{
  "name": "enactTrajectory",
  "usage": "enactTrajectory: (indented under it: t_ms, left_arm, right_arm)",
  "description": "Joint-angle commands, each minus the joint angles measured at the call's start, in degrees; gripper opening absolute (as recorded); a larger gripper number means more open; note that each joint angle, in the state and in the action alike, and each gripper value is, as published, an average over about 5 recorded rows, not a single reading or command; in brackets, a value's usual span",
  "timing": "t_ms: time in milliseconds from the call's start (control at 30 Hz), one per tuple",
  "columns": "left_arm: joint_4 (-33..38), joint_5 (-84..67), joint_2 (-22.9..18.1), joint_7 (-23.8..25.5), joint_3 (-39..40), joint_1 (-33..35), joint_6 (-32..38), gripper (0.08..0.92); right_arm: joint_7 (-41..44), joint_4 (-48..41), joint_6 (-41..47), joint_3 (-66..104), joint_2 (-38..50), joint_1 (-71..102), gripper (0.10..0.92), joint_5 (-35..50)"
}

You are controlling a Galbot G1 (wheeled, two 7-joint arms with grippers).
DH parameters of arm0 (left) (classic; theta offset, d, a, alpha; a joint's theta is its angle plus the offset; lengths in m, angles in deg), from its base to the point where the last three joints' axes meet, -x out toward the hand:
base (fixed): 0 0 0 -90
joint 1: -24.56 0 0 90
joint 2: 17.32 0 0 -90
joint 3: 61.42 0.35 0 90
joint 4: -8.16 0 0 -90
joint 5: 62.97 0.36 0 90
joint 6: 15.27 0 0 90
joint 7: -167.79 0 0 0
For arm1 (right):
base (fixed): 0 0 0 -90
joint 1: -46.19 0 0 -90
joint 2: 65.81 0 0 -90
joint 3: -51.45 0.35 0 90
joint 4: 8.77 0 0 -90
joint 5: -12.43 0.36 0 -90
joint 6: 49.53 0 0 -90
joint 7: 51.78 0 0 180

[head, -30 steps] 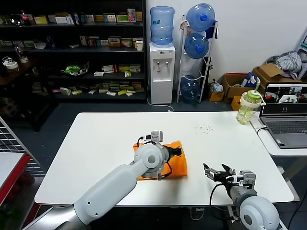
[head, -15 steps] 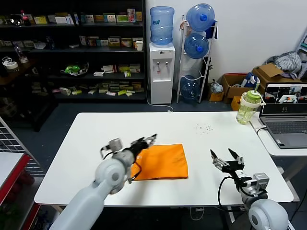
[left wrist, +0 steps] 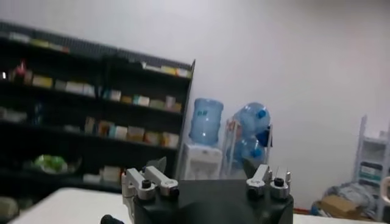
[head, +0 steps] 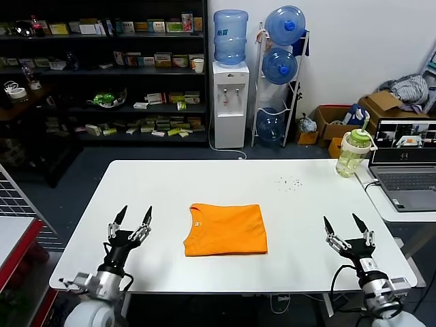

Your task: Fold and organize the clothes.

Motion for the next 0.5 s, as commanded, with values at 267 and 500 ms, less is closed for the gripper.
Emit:
enactTrajectory:
  t_ms: [267, 500]
  left_arm:
    - [-0.03, 8.68, -7.3, 9.8, -9.44, 10.18, 14.47, 0.823]
    - [-0.72, 8.8, -8.05, 9.59, -9.48, 10.05, 14.94, 0.823]
  right_arm:
    - [4.33, -1.65, -14.8, 4.63, -14.37, 3.29, 0.823, -14.2]
    - [4.73, -1.86, -14.42, 4.57, -15.01, 2.94, 0.823, -14.0]
